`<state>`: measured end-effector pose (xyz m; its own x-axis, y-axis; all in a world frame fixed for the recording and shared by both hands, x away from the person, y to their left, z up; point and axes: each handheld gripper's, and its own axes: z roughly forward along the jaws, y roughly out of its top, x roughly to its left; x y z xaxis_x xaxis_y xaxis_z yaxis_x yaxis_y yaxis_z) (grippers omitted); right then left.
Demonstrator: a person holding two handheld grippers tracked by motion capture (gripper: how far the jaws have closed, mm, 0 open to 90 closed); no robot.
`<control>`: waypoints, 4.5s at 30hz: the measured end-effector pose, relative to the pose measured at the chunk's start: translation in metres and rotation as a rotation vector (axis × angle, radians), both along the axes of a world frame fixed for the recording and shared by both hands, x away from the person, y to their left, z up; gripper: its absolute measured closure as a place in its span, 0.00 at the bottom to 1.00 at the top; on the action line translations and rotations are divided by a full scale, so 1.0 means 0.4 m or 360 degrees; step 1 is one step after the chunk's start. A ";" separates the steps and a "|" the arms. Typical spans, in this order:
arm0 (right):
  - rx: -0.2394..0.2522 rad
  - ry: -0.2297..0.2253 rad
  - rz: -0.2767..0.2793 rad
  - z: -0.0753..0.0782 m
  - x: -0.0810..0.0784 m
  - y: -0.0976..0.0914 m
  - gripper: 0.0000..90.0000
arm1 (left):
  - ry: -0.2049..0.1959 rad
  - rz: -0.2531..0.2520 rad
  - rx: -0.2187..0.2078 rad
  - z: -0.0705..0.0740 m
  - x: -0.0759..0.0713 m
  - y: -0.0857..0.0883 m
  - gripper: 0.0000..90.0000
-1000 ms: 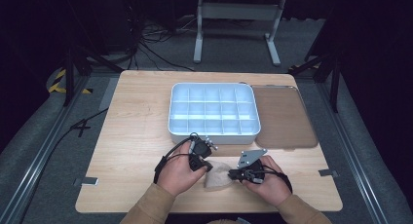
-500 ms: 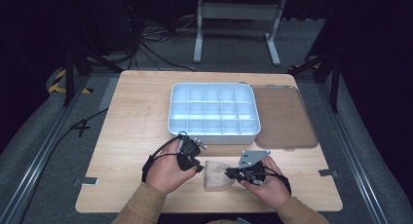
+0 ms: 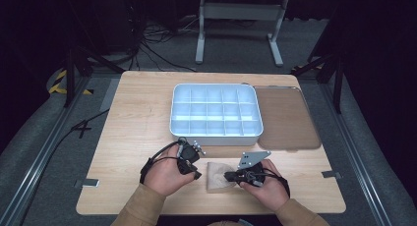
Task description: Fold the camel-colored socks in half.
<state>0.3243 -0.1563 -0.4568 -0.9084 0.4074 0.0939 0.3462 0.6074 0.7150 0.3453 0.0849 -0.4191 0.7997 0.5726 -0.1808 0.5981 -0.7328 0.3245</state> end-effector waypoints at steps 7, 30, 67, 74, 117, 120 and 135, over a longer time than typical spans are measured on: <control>-0.0051 0.0001 0.0013 -0.021 0.007 0.009 0.97 | 0.0043 -0.0028 0.0022 -0.020 0.002 -0.006 0.81; -0.0068 -0.0053 0.0040 -0.029 0.003 0.012 0.99 | -0.0034 -0.0146 0.0098 -0.050 0.012 -0.064 0.91; -0.0059 -0.0078 0.0028 -0.031 -0.005 0.011 0.99 | -0.0251 -0.0346 -0.0078 -0.012 -0.006 -0.144 0.92; -0.0069 -0.0083 0.0031 -0.031 -0.007 0.013 0.99 | -0.0291 -0.0385 -0.0055 -0.015 -0.012 -0.163 0.94; -0.0218 0.0036 -0.0116 -0.021 0.006 -0.062 0.97 | -0.0305 -0.0546 -0.0122 -0.011 -0.022 -0.189 0.86; -0.0211 0.0042 -0.0123 -0.022 0.005 -0.065 0.96 | -0.0302 -0.0585 -0.0126 -0.024 -0.021 -0.197 0.82; -0.0162 0.0037 -0.0167 -0.002 0.002 -0.089 0.91 | -0.0279 -0.0606 -0.0152 -0.049 -0.014 -0.191 0.74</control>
<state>0.3250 -0.1920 -0.4575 -0.8584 0.5085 0.0676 0.4272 0.6359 0.6428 0.3397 0.0085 -0.4387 0.9740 0.2179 -0.0614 0.2205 -0.8523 0.4742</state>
